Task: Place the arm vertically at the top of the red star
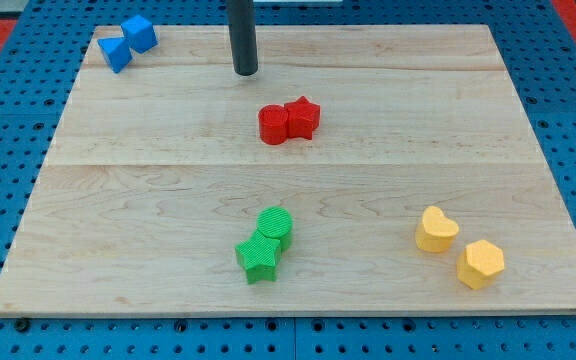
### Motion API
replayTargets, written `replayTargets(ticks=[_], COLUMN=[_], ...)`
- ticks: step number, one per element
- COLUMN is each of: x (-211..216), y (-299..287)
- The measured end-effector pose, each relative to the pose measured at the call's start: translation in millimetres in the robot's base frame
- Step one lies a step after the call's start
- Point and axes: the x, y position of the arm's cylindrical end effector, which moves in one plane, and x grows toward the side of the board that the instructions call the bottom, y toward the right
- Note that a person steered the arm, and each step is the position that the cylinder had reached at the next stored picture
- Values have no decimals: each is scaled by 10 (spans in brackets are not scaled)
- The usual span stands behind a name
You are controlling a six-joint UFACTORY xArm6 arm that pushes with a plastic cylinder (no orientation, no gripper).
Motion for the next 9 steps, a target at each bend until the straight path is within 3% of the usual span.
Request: replayTargets(ticks=[9], x=[21], y=[535])
